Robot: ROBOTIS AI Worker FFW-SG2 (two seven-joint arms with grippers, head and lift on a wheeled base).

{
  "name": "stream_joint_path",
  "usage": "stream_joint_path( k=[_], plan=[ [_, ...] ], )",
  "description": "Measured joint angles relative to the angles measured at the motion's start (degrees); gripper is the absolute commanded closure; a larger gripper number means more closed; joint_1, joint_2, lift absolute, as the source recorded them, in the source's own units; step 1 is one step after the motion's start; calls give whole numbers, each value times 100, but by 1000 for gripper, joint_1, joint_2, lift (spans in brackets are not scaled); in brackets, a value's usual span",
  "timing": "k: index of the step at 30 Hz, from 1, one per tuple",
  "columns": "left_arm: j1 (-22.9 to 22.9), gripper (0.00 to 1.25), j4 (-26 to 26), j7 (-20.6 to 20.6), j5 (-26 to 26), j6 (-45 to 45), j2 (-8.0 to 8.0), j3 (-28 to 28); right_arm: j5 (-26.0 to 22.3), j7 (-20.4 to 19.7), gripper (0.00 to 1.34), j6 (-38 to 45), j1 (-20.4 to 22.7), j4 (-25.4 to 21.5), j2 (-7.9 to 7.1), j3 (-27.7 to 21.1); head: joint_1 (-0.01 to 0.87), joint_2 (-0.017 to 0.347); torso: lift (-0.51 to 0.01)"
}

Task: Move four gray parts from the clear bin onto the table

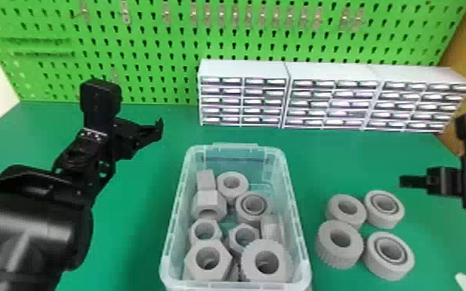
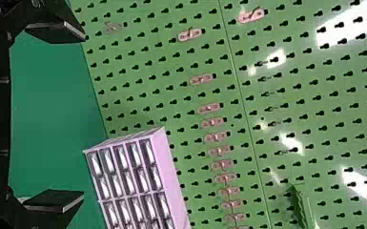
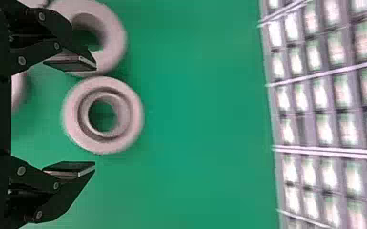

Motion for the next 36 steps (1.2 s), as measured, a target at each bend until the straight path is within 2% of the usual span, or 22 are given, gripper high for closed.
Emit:
stream_joint_path(
  k=[8, 17, 23, 36],
  plan=[
    [16, 124, 0, 0, 8, -8, -9, 40, -280, -67, 512, -1142, 232, -330, 165, -199, 686, 26, -50],
    [67, 121, -18, 6, 65, -115, -59, 171, -312, -1007, 509, -2097, 624, -994, 318, -145, 686, 26, -50],
    [96, 122, -70, 92, 74, -154, -78, 222, -311, -1551, 509, -2745, 963, -1416, 527, -333, 686, 26, -50],
    [108, 124, -182, 218, 166, -362, -101, 291, -733, -1636, 509, -4287, 1749, -1584, 1052, -1309, 686, 26, -50]
  ],
)
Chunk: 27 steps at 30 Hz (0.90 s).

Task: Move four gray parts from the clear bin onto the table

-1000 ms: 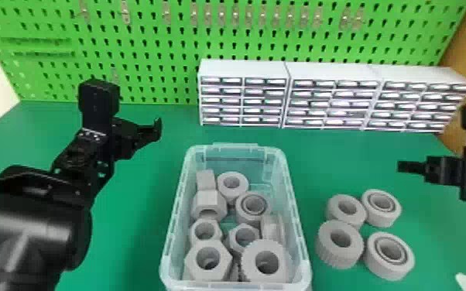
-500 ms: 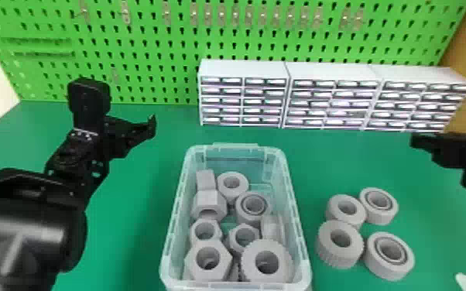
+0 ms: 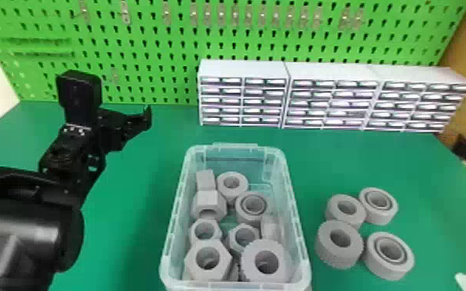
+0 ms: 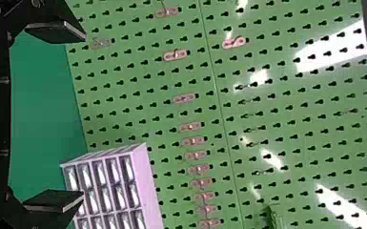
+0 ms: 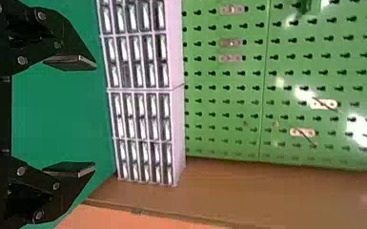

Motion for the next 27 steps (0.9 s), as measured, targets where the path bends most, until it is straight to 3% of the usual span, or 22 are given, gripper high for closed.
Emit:
stream_joint_path(
  k=[8, 18, 27],
  plan=[
    [54, 124, -95, 229, 85, -152, -8, 59, -111, 1, 509, -553, 196, 111, 98, 0, 686, 26, -50],
    [72, 124, -112, 239, 234, -270, -38, 83, 69, -4, 512, -817, 177, 192, 130, 747, 686, 26, -50],
    [51, 121, -136, 201, 325, -295, -40, 40, 325, -94, 512, -1300, 218, 404, 407, 1084, 686, 26, -50]
  ],
)
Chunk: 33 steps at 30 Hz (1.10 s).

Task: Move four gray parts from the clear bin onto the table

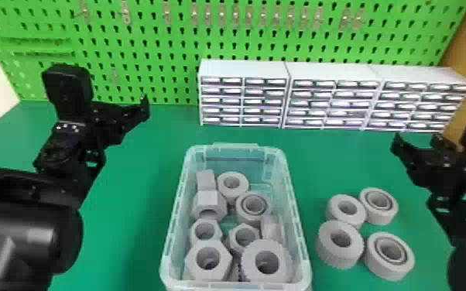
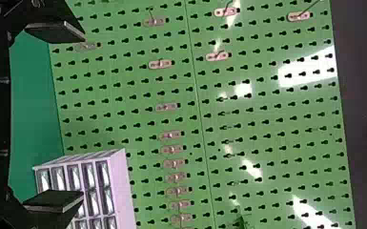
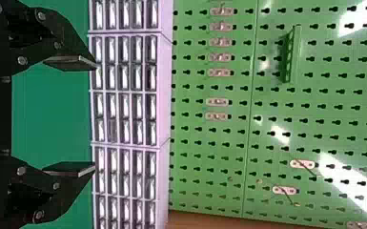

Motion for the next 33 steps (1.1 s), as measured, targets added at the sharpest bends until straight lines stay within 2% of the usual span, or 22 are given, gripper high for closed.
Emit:
stream_joint_path(
  k=[5, 13, 33],
  plan=[
    [-9, 121, -7, -92, 28, -1, 0, 3, 70, -216, 512, -293, 70, 133, 57, 149, 686, 26, -50],
    [-29, 119, -12, -103, 42, -2, 2, 6, 2, -239, 509, -374, 80, 241, 93, 201, 686, 26, -50],
    [-31, 119, -18, -109, 44, -2, 6, 9, -44, -238, 509, -358, 5, 270, -51, 270, 686, 26, -50]
  ],
)
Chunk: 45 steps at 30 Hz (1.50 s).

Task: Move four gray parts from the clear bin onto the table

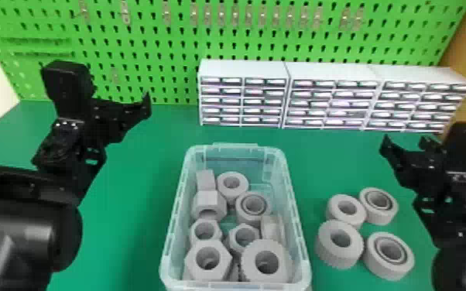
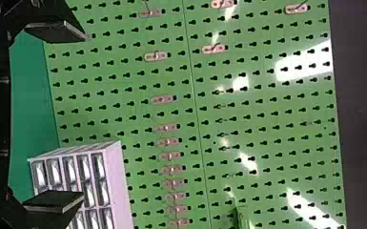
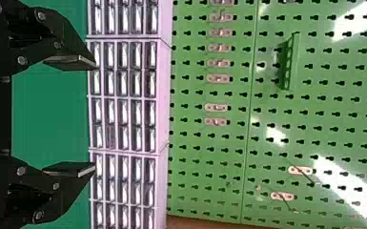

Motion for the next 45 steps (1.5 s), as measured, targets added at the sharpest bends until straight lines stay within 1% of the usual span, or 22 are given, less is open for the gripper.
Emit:
stream_joint_path(
  k=[14, 23, 28, 34, 36, 45],
  plan=[
    [0, 119, -7, -1, -15, 0, -1, -8, -18, 0, 507, 2, -3, -11, -56, -12, 686, 26, -50],
    [19, 122, -7, 7, -64, 0, -2, -9, -152, 8, 507, 105, 0, -147, -80, -241, 686, 26, -50],
    [25, 122, -7, 7, -68, 0, -1, 1, -235, 9, 507, 301, 35, -268, -165, -313, 686, 26, -50],
    [40, 122, -7, 7, -69, 0, 1, 6, -326, 9, 507, 462, 42, -318, -309, -240, 686, 26, -50],
    [40, 122, -7, 7, -69, 0, 2, 7, -336, 9, 507, 488, 41, -322, -334, -213, 686, 26, -50],
    [40, 124, -7, 6, -69, 0, 3, 7, -338, 9, 507, 542, 41, -325, -346, -154, 686, 26, -50]
  ],
)
